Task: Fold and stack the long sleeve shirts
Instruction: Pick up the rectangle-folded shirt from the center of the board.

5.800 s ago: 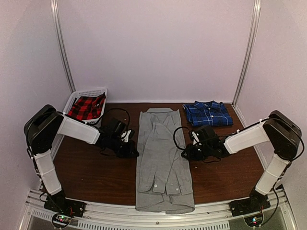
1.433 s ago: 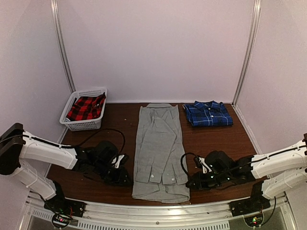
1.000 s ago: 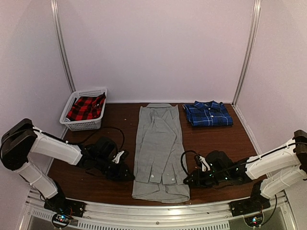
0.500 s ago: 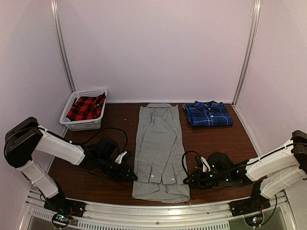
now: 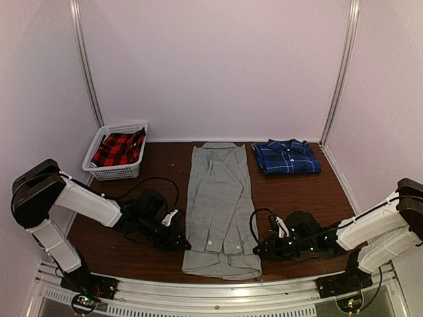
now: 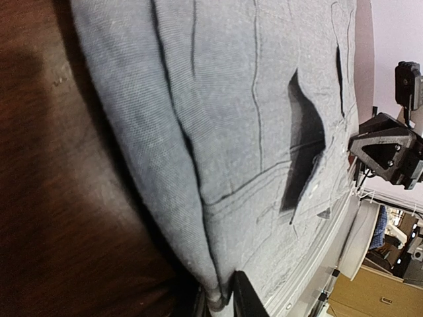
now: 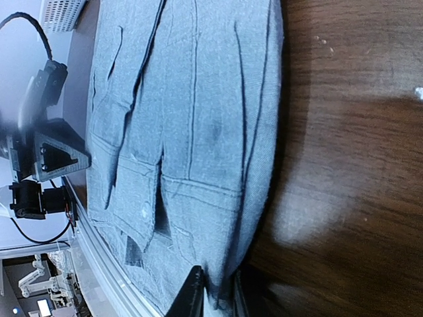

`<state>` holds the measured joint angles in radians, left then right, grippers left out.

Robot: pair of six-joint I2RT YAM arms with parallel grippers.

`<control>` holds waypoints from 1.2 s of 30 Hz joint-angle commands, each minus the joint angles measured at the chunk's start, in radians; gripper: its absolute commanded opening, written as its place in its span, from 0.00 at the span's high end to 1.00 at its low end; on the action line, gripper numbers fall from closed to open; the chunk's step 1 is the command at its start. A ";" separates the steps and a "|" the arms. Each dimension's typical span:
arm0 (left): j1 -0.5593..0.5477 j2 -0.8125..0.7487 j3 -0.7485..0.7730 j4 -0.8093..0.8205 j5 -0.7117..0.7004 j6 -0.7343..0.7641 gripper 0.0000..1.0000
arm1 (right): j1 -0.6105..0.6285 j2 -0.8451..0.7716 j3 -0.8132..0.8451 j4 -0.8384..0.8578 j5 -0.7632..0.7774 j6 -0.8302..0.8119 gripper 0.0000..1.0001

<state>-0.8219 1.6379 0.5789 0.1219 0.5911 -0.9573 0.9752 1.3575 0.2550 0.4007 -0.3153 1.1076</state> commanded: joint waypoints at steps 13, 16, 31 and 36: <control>-0.058 -0.067 -0.076 0.048 -0.009 -0.068 1.00 | 0.053 -0.061 0.006 -0.069 0.018 -0.013 1.00; -0.074 -0.099 -0.105 0.067 -0.015 -0.098 1.00 | 0.072 -0.088 0.003 -0.081 0.030 0.000 1.00; -0.085 -0.308 -0.139 0.133 -0.066 -0.236 1.00 | 0.093 -0.165 0.127 -0.186 0.123 -0.021 1.00; -0.048 -0.335 -0.169 0.238 -0.052 -0.336 1.00 | 0.061 -0.152 0.179 -0.162 0.131 -0.032 1.00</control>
<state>-0.9020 1.3323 0.4324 0.2287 0.5426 -1.2041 1.0607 1.2118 0.3904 0.2276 -0.2306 1.0973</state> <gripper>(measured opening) 0.025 0.009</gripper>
